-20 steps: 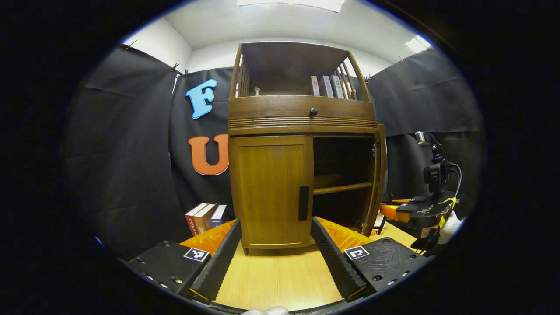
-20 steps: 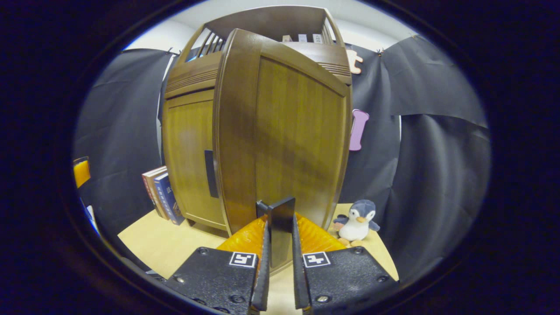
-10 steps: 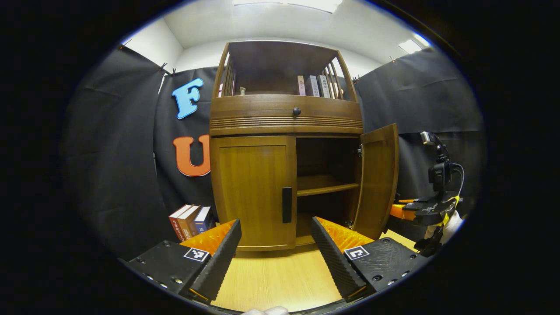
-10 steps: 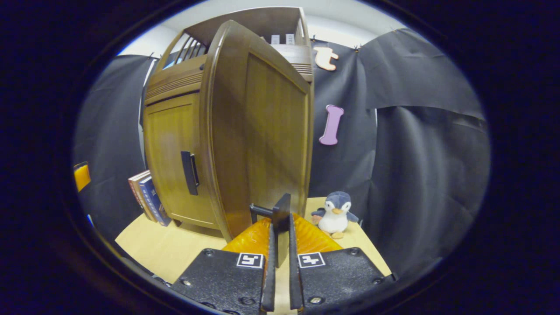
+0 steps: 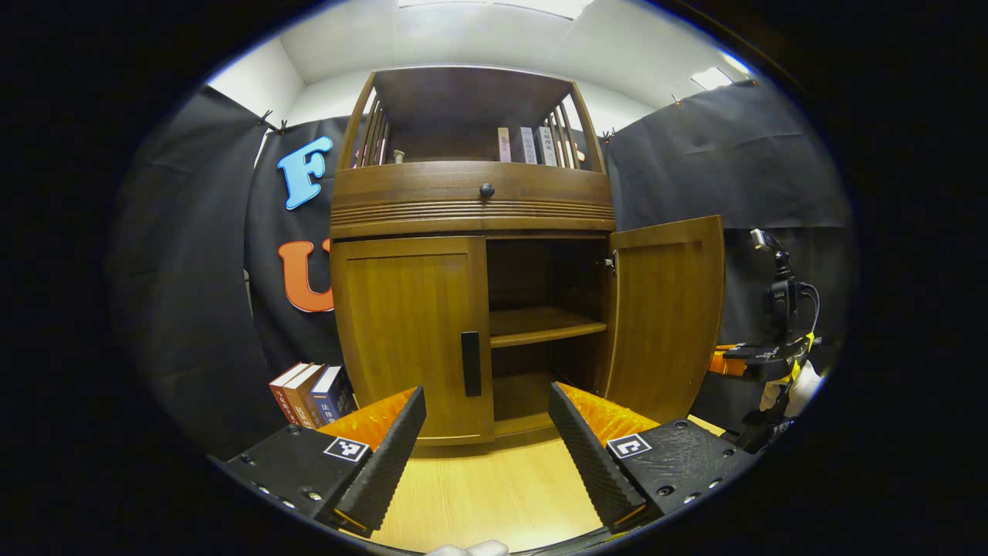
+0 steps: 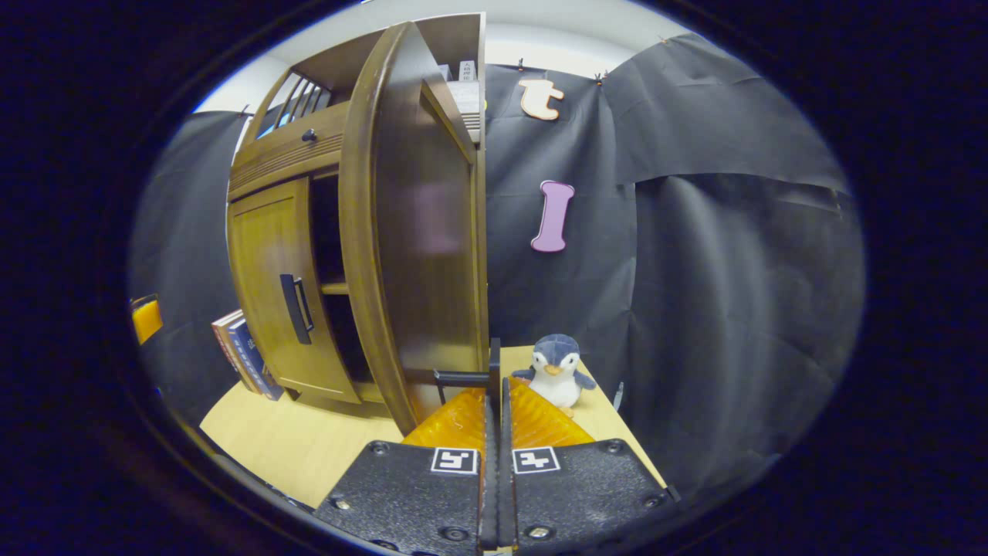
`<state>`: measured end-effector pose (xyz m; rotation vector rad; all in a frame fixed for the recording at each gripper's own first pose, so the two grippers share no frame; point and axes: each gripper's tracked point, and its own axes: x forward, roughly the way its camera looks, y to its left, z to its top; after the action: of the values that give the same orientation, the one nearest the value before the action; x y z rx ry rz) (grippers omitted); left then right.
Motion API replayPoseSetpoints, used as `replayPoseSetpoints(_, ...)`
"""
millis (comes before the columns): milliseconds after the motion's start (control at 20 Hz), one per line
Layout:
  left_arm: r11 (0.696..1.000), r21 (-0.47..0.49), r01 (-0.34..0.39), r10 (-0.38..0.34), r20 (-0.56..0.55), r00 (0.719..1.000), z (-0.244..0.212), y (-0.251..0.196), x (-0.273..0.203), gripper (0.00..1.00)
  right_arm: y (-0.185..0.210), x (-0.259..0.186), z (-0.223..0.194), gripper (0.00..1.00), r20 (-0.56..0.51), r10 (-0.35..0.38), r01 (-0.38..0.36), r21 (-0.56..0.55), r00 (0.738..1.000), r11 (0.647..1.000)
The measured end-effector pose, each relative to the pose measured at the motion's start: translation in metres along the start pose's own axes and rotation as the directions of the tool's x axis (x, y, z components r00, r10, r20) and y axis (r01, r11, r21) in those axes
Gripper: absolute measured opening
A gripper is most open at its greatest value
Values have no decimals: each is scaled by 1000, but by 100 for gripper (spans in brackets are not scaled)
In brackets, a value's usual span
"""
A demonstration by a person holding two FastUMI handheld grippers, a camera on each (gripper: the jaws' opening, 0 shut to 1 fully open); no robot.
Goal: Open the right door of the double-door shoe cabinet with the right hand, and open the left door with the left hand.
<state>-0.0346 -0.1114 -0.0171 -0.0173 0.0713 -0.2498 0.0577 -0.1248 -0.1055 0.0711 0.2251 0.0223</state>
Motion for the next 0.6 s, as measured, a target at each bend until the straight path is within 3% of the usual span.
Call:
replayPoseSetpoints(150,999,21,-24,24,0,1000,5,-19,1,100,-17,4,1,4,-4,59,-59,-5,998,998)
replayPoseSetpoints(200,999,21,-37,37,-2,999,6,-26,1,96,-22,4,1,4,-11,82,-82,-12,997,997)
replayPoseSetpoints(400,995,-3,-99,99,-3,995,12,-63,0,96,-41,10,6,4,-32,170,-171,-48,985,984)
replayPoseSetpoints(600,983,-7,-186,186,4,983,17,-96,-10,96,-49,15,6,4,-57,295,-300,-115,954,947)
